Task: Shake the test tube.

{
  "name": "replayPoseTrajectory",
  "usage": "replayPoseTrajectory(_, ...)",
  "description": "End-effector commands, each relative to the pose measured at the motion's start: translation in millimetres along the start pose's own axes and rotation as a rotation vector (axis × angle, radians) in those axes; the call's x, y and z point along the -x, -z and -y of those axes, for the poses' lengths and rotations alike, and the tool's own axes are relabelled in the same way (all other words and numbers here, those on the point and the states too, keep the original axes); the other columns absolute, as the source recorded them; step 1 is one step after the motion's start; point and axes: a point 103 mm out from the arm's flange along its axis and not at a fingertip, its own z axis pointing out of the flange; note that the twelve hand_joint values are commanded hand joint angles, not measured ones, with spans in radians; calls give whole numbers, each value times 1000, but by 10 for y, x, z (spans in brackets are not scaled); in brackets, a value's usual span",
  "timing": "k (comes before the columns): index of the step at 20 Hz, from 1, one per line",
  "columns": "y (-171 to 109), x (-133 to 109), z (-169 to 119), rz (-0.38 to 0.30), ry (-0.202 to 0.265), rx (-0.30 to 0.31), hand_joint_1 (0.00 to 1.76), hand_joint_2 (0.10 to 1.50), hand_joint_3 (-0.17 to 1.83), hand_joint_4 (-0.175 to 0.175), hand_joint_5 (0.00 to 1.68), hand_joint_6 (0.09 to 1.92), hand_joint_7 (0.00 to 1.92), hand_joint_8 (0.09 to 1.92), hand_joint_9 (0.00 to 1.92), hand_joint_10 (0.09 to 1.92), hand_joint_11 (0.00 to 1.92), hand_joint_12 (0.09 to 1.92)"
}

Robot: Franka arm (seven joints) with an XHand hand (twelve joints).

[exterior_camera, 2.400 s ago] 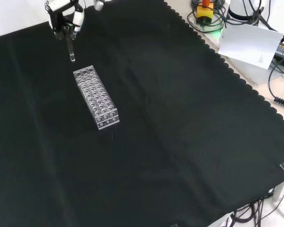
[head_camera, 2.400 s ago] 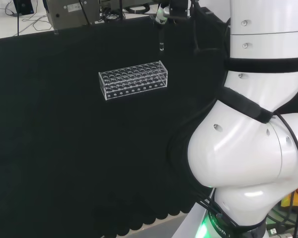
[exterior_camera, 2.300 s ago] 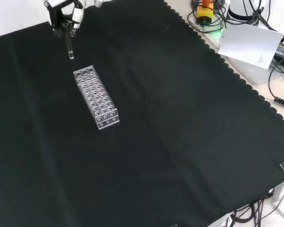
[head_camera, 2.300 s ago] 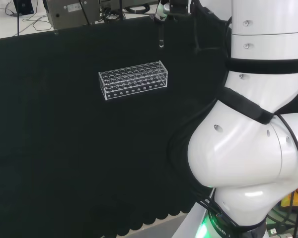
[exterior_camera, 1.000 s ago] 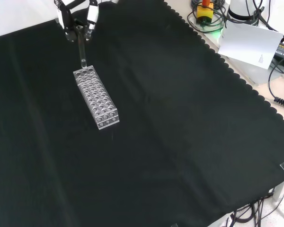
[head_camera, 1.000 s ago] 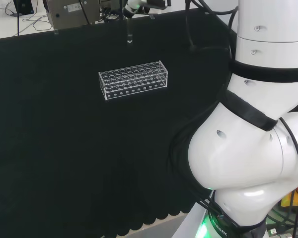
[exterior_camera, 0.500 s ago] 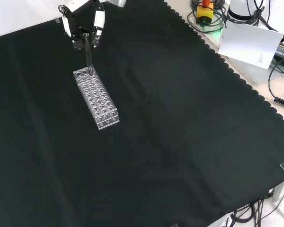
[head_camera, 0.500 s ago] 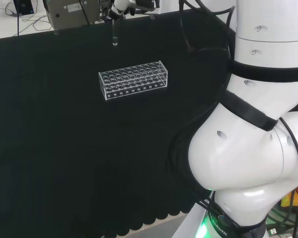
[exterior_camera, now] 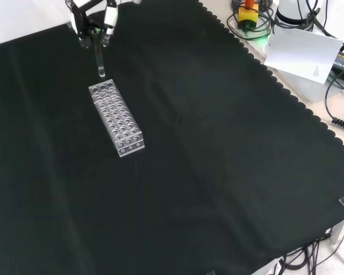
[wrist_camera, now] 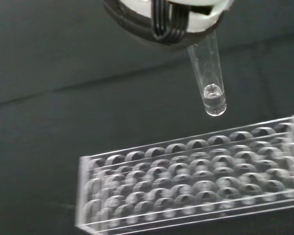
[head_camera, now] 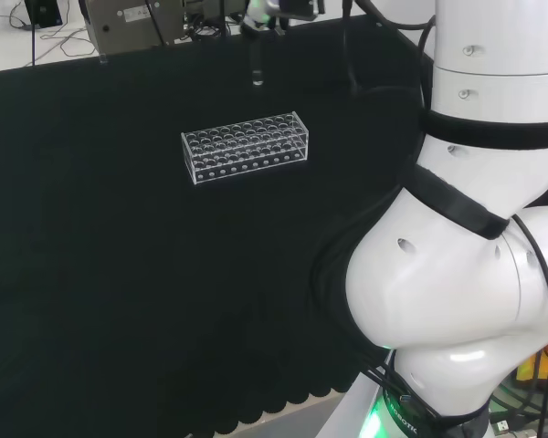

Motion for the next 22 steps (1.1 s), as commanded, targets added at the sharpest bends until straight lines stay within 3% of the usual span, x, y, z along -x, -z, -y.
replayPoseTrajectory(1, 119, 761, 4, 37, -206, 21, 1423, 870, 253, -175, 1246, 236, 1232, 855, 1250, 727, 1382, 784)
replayPoseTrajectory(5, 188, 1024, 27, 47, -270, 33, 1423, 870, 254, -175, 1246, 235, 1232, 856, 1251, 727, 1382, 785)
replayPoseTrajectory(9, 177, 1006, 16, 42, -255, 35, 1423, 869, 255, -175, 1247, 234, 1231, 857, 1250, 728, 1382, 786)
replayPoseTrajectory(13, 78, 749, -32, 16, -194, 22, 1423, 869, 256, -175, 1247, 233, 1231, 856, 1250, 729, 1382, 787)
replayPoseTrajectory(22, -135, -168, -133, -63, 4, -12, 1423, 867, 259, -175, 1248, 233, 1232, 856, 1250, 729, 1382, 789)
